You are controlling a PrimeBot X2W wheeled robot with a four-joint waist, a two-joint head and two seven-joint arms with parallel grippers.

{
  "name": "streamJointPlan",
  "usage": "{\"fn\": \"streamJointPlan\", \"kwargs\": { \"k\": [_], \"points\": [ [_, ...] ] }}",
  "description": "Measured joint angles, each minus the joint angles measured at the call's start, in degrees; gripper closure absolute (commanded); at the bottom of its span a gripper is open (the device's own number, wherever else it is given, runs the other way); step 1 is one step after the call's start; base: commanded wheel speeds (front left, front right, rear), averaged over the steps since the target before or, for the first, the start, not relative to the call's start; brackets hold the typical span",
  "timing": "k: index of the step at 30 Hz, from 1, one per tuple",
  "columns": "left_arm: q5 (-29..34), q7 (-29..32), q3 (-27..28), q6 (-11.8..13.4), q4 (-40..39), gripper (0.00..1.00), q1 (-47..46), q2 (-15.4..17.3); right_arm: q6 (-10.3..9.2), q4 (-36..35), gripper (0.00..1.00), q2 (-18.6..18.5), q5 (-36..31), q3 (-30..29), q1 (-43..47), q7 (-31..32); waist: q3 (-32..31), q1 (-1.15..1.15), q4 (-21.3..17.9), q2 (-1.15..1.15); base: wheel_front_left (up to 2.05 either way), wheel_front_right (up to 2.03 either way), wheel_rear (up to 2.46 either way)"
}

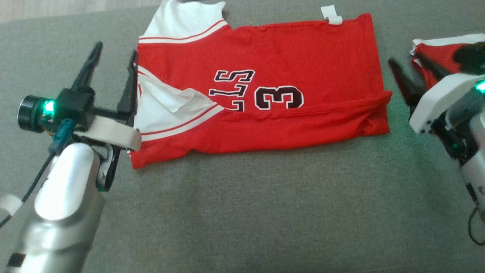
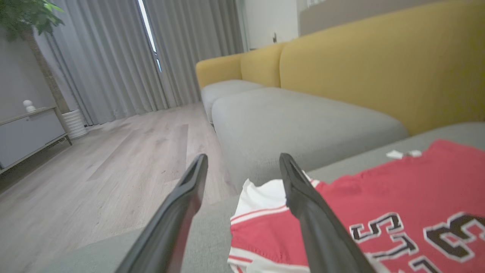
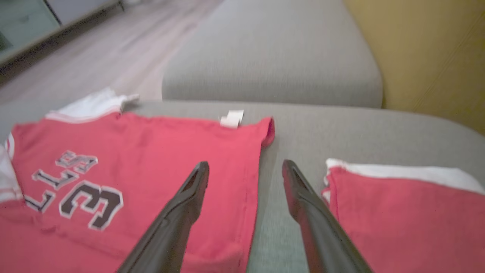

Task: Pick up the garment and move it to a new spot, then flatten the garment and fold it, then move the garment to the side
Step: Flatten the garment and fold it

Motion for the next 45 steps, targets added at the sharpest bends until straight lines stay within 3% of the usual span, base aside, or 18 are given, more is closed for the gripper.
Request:
{"fn": "streamJointPlan", "kwargs": {
  "k": [6, 12, 24, 29, 34, 36, 42, 45],
  "points": [
    [-3.96, -5.01, 5.19, 3.34, -4.04, 0.0, 1.51, -4.42, 0.0, 0.57, 0.0, 3.77, -2.79, -6.39, -0.04, -13.0, -2.4, -0.01, 0.09, 0.0, 0.0, 0.0, 0.0],
    [-3.36, -5.42, 7.72, 3.99, -13.33, 0.0, 12.62, -9.26, 0.0, -1.25, 0.0, 8.36, -11.1, -14.55, 7.31, -22.79, -5.58, -0.01, 0.38, 0.0, 0.0, 0.0, 0.0],
    [-0.19, -5.42, 10.79, 2.26, -12.98, 0.0, 24.05, -13.11, 0.0, -6.61, 0.0, 19.57, -21.02, -23.57, 22.32, -24.35, -7.87, -0.01, 0.23, 0.0, 0.0, 0.0, 0.0],
    [1.27, -5.42, 11.81, 1.49, -10.94, 0.0, 24.15, -13.8, 0.0, -7.94, 0.0, 21.02, -22.67, -24.35, 23.26, -24.35, -8.04, -0.01, -0.39, 0.0, 0.0, 0.0, 0.0],
    [2.12, -5.36, 11.45, 0.57, -3.12, 0.0, 23.74, -13.83, 0.0, -9.77, 0.0, 21.49, -23.12, -24.36, 23.17, -24.17, -7.18, 0.0, -1.42, 0.0, 0.0, 0.0, 0.0],
    [2.71, -4.19, 11.28, 0.94, 0.59, 0.0, 23.19, -13.8, 0.0, -10.51, 0.0, 21.67, -23.12, -24.16, 23.16, -24.16, -6.58, 0.0, -1.89, 0.0, 0.0, 0.0, 0.0],
    [3.71, -0.63, 12.55, 5.21, 9.03, 0.0, 17.63, -12.94, 0.0, -12.34, 0.0, 22.15, -23.1, -23.12, 23.02, -22.84, -4.52, 0.0, -3.73, 0.0, 0.0, 0.0, 0.0],
    [3.72, 1.99, 12.43, 5.37, 11.79, 0.0, 15.91, -12.88, 0.0, -13.17, 0.0, 22.15, -23.01, -22.85, 23.01, -22.57, -3.61, 0.0, -4.64, 0.0, 0.0, 0.0, 0.0]
  ]
}}
